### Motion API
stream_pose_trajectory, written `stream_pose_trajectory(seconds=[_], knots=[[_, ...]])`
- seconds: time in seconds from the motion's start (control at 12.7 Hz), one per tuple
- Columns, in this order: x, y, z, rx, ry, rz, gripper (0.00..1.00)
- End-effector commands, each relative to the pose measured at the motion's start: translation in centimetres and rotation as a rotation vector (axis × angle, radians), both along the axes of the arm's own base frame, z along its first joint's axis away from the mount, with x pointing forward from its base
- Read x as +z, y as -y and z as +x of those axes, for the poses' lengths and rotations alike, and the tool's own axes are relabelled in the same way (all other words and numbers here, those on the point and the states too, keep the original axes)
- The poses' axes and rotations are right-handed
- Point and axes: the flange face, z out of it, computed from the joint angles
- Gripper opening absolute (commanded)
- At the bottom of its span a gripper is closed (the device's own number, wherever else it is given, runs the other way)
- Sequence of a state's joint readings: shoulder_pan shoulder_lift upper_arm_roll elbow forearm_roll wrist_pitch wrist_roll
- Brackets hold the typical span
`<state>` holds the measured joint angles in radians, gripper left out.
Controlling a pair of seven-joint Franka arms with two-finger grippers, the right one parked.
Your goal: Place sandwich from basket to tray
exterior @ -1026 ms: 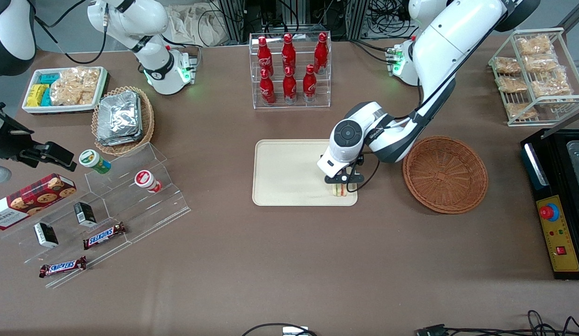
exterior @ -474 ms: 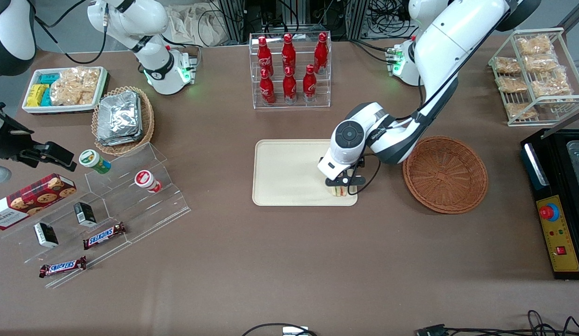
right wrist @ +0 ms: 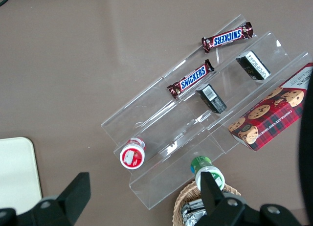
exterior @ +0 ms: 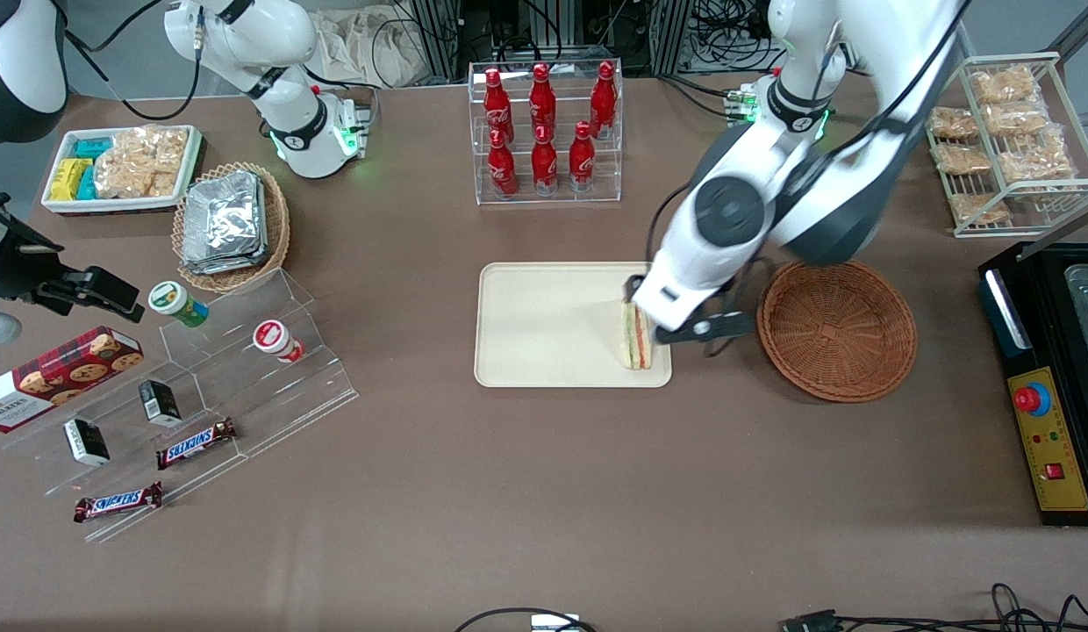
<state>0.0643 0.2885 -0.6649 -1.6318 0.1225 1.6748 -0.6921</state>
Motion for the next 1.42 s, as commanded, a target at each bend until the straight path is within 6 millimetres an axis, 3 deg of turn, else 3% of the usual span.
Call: stream_pose_trajectory(seconds=[0.0, 0.32, 0.47, 0.63, 0.71, 1.11, 1.34], knots=[[4.2, -7.9, -0.1, -0.014, -0.027, 0.021, 1.00], [8.3, -21.8, -0.3, 0.033, -0.011, 0.008, 1.00], [9.9, -26.6, -2.1, 0.066, 0.038, 0.002, 1.00], [10.4, -28.0, -4.2, 0.070, 0.096, 0.005, 1.00], [10.4, -27.9, -4.3, 0.066, 0.108, 0.006, 1.00], [13.3, -27.1, -3.0, 0.054, 0.160, -0.001, 1.00], [13.5, -27.0, -2.7, 0.056, 0.159, -0.002, 1.00]])
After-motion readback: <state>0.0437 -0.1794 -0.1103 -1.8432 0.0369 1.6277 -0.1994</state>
